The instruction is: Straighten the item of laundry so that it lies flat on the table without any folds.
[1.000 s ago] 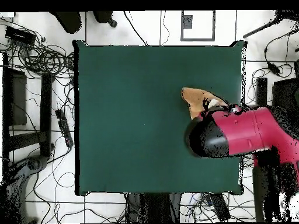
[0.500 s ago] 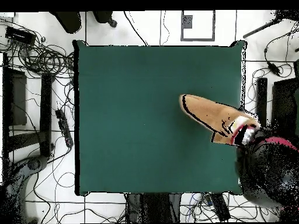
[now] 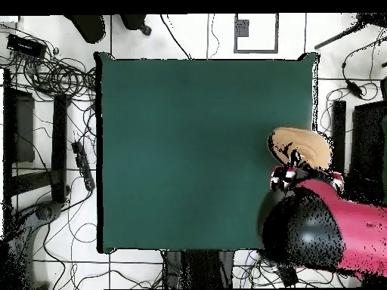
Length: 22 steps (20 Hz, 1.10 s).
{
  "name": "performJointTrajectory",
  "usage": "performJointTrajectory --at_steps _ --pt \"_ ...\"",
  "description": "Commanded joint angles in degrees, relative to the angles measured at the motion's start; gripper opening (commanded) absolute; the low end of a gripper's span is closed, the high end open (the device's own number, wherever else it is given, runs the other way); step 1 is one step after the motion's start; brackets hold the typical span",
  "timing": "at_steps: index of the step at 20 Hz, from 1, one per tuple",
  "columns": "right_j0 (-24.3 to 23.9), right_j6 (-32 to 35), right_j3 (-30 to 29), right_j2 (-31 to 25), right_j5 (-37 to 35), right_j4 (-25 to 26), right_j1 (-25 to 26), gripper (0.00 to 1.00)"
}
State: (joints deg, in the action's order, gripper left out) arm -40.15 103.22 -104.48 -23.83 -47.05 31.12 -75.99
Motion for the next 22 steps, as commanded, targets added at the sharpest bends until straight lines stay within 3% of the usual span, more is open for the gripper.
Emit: performJointTrajectory --at_steps 1,5,8,12,16,22 --pt "7.44 19.06 -4.53 4.80 0.67 1.14 2.36 0.00" --pt "13.52 26.05 -1.71 9.37 1.90 10.54 7.71 0.00" --pt "16.93 24.10 1.34 10.82 3.02 16.81 14.39 0.00" --pt "23.72 36.94 4.91 17.21 12.74 22.69 23.96 0.00" --pt "28.46 46.19 6.81 23.52 22.46 20.12 29.69 0.00" --pt "29.79 42.64 6.69 25.71 24.05 16.43 31.17 0.00"
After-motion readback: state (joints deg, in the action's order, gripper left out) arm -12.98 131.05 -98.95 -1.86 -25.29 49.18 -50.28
